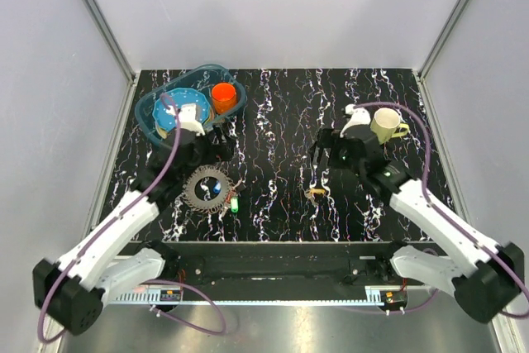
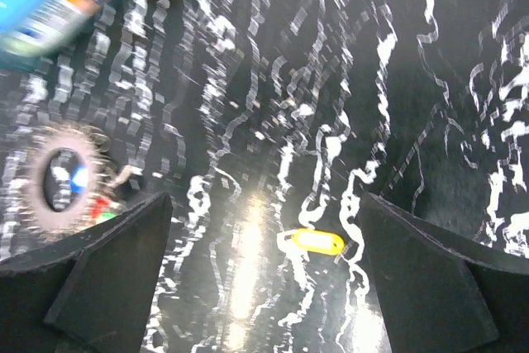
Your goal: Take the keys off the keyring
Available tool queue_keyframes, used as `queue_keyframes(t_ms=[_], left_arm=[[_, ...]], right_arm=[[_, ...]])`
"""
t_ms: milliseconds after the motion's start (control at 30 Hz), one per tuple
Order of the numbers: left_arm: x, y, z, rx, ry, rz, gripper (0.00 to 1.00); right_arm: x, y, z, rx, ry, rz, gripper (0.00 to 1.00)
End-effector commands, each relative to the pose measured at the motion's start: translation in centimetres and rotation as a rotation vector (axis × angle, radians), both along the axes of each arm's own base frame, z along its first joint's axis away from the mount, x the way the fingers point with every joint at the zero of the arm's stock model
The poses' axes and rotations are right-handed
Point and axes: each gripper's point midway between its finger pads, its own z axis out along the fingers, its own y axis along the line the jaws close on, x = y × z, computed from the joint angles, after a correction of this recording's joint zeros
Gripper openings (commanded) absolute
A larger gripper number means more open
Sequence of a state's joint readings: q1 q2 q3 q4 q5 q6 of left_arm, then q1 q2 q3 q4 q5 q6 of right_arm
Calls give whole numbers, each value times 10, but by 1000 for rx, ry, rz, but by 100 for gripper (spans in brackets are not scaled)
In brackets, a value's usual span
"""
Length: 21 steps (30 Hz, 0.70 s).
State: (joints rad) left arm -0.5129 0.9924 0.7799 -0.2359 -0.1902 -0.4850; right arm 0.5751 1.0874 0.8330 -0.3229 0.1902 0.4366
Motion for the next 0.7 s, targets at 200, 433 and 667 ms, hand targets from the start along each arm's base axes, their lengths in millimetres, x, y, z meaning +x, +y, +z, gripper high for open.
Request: queue_keyframes(t_ms=[200,433,667], left_arm=[[-54,-13,145,-167,-446,-264,99],[-70,-16,148,-192,-456,-320,99],[-80,-27,151,-214,-459,-406,99]], right_arm=[[-46,11,149,211,-292,219,100],[-62,-9,185,286,-382,155,100],[-61,-7,187,331,-363,134,100]])
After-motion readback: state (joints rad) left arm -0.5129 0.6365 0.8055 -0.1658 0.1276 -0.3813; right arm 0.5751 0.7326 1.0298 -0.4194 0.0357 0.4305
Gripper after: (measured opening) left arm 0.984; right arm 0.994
